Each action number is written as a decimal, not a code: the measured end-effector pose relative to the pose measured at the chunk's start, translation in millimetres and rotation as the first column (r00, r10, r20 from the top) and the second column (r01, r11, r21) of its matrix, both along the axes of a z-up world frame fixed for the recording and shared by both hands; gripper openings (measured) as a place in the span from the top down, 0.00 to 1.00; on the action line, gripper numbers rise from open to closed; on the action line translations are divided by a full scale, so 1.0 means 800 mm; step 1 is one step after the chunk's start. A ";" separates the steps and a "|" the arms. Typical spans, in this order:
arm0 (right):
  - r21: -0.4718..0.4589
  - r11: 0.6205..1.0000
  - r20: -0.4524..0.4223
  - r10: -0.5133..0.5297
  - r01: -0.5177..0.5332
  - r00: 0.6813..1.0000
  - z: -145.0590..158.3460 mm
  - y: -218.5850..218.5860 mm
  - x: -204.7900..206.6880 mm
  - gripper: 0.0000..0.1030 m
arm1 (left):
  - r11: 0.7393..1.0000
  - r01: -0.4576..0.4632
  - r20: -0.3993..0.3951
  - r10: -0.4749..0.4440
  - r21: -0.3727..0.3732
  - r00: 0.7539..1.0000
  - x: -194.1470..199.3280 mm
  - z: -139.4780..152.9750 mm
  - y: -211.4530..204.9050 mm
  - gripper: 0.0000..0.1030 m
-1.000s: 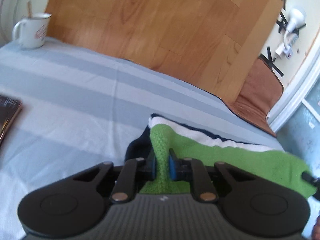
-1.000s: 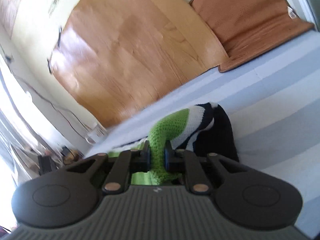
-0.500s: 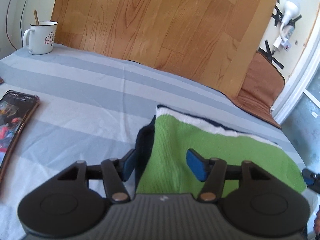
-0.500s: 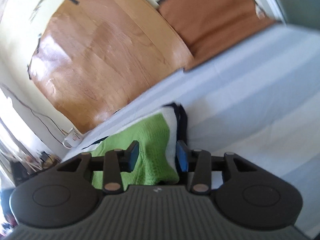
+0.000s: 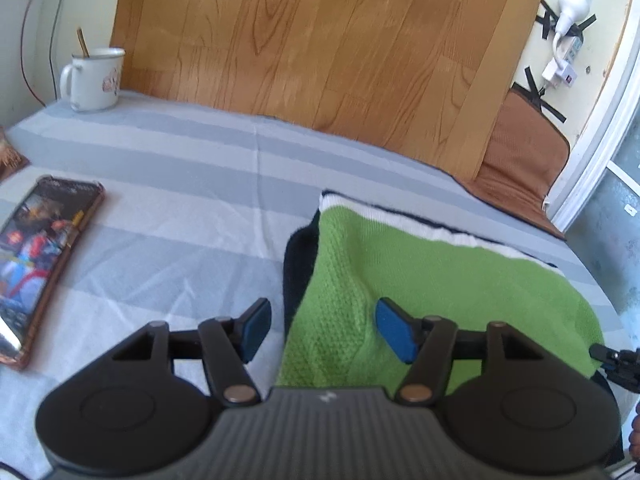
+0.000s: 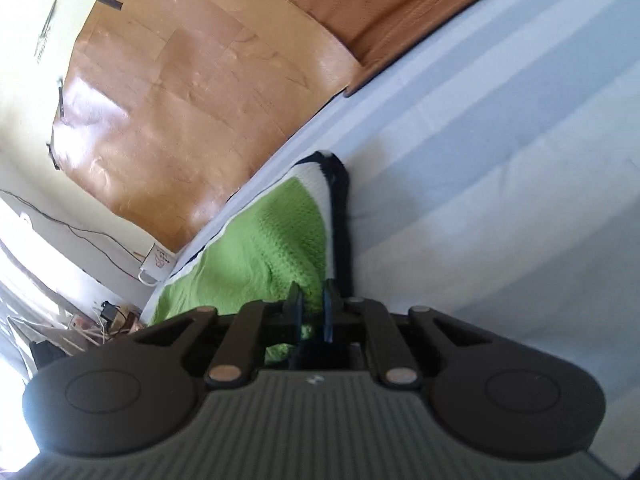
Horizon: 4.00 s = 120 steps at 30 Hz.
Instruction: Fold small clothes
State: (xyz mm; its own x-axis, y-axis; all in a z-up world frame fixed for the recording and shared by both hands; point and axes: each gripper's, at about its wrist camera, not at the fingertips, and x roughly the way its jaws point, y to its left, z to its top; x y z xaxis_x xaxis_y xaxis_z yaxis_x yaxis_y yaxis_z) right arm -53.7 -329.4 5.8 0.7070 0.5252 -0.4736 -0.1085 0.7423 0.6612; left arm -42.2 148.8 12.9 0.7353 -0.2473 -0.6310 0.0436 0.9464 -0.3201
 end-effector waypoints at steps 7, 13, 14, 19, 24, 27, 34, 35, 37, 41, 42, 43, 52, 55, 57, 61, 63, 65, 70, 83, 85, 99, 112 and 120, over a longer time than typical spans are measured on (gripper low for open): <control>-0.104 0.994 0.117 0.037 -0.024 0.992 0.036 0.008 -0.022 0.67 | 1.000 0.008 0.002 -0.008 0.026 1.000 -0.018 0.006 -0.001 0.36; -0.112 0.991 0.152 0.091 -0.075 0.984 0.045 0.020 -0.026 0.67 | 0.999 0.012 -0.001 -0.012 0.041 1.000 -0.029 0.010 -0.003 0.34; -0.118 0.988 0.157 0.120 -0.102 0.980 0.047 0.024 -0.029 0.67 | 0.999 0.019 0.003 -0.019 0.050 1.000 -0.032 0.012 -0.004 0.34; -0.177 0.966 0.130 0.211 -0.187 0.969 0.049 0.036 -0.044 0.67 | 0.990 0.070 -0.012 -0.069 0.125 0.998 -0.055 0.014 -0.013 0.31; -0.177 0.968 0.069 0.194 -0.179 0.979 0.040 0.013 -0.066 0.66 | 0.986 0.116 -0.102 -0.104 0.119 0.989 -0.092 0.008 -0.002 0.26; -0.144 0.973 0.018 0.187 -0.182 0.982 0.030 -0.009 -0.086 0.61 | 0.992 0.121 -0.181 -0.116 0.020 0.977 -0.113 0.001 0.019 0.26; -0.037 0.959 -0.049 0.280 -0.282 0.959 -0.004 -0.003 -0.098 0.58 | 0.992 0.119 -0.197 -0.127 -0.051 0.972 -0.139 -0.002 0.018 0.47; -0.022 0.953 -0.060 0.300 -0.302 0.952 -0.009 0.004 -0.097 0.60 | 0.990 0.135 -0.199 -0.142 -0.046 0.970 -0.138 -0.002 0.011 0.61; -0.023 0.935 -0.100 0.350 -0.353 0.932 -0.019 0.020 -0.095 0.83 | 0.987 0.147 -0.227 -0.157 -0.058 0.961 -0.134 -0.007 0.003 0.91; -0.016 0.925 -0.051 0.379 -0.380 0.924 -0.007 0.026 -0.097 0.91 | 0.983 0.114 -0.207 -0.143 -0.143 0.968 -0.133 0.002 0.015 0.91; -0.004 0.925 -0.012 0.380 -0.380 0.925 0.002 0.023 -0.097 0.91 | 0.978 0.102 -0.195 -0.138 -0.182 0.971 -0.133 0.006 0.022 0.91; 0.008 0.925 0.032 0.378 -0.379 0.925 0.014 0.020 -0.097 0.91 | 0.971 0.091 -0.177 -0.132 -0.222 0.975 -0.131 0.012 0.029 0.91; 0.146 0.975 0.109 0.151 -0.166 0.983 0.072 0.005 0.039 0.92 | 0.899 -0.079 -0.066 0.056 -0.430 0.996 0.006 0.041 0.051 0.90; 0.089 0.995 -0.025 0.045 -0.042 0.999 0.037 0.019 0.107 0.90 | 0.923 -0.192 -0.192 0.133 -0.332 0.972 0.076 0.005 0.039 0.84; 0.103 0.994 -0.050 0.043 -0.037 0.998 0.027 0.025 0.119 0.90 | 0.917 -0.205 -0.229 0.131 -0.341 0.965 0.086 -0.013 0.035 0.85; 0.157 0.988 0.096 -0.004 -0.012 0.995 0.052 -0.004 0.083 0.31 | 0.921 -0.190 -0.126 0.155 -0.339 0.980 0.058 0.003 0.049 0.44; 0.168 0.985 0.115 -0.063 0.043 0.991 0.058 -0.021 0.072 0.30 | 0.923 -0.229 -0.077 0.216 -0.308 0.973 0.043 0.014 0.058 0.44; 0.169 0.981 0.111 -0.112 0.092 0.988 0.062 -0.033 0.064 0.39 | 0.919 -0.237 -0.050 0.233 -0.315 0.971 0.032 0.025 0.062 0.48; -0.014 0.997 0.202 0.081 -0.080 0.976 0.087 0.047 0.059 0.60 | 0.973 -0.041 0.113 0.069 -0.227 0.991 0.022 0.056 -0.005 0.49; -0.345 0.936 0.158 0.133 -0.072 0.978 0.047 0.116 0.083 1.00 | 0.972 0.043 0.079 -0.063 0.231 0.995 0.033 -0.016 -0.100 0.54; -0.268 0.962 0.145 0.093 -0.051 0.985 0.043 0.088 0.076 1.00 | 0.967 0.039 0.088 -0.063 0.250 0.994 0.032 -0.017 -0.107 0.53; -0.024 0.983 0.054 -0.182 0.183 0.982 0.051 -0.005 -0.013 0.46 | 0.988 0.141 0.082 -0.145 0.057 0.986 0.042 0.023 -0.099 0.58; 0.102 0.988 -0.061 -0.113 0.119 0.992 0.023 0.036 -0.010 0.38 | 0.921 0.361 -0.037 -0.370 -0.145 0.928 0.105 -0.025 -0.152 0.93; 0.052 0.997 0.052 -0.057 0.054 0.997 0.085 0.079 -0.001 0.67 | 0.923 0.343 -0.041 -0.354 -0.173 0.934 0.110 -0.026 -0.150 0.93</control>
